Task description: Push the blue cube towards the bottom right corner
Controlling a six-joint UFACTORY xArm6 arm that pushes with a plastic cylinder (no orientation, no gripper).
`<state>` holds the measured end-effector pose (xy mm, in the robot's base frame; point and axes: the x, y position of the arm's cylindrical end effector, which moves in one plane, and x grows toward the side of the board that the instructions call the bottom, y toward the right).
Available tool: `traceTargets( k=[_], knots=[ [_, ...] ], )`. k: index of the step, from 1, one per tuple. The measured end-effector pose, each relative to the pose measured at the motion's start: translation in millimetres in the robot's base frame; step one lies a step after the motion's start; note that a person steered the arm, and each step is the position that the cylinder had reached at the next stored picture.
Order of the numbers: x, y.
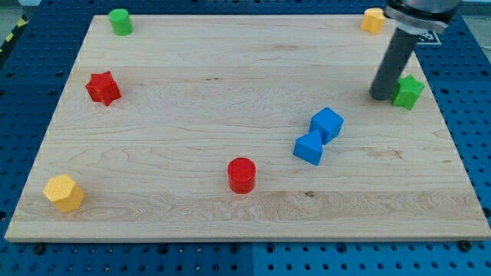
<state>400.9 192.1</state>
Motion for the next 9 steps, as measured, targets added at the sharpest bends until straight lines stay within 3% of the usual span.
traceTargets(
  k=[1,4,5,9],
  knots=[
    [5,-53],
    [9,-63],
    [11,-95],
    [59,-86]
  ],
)
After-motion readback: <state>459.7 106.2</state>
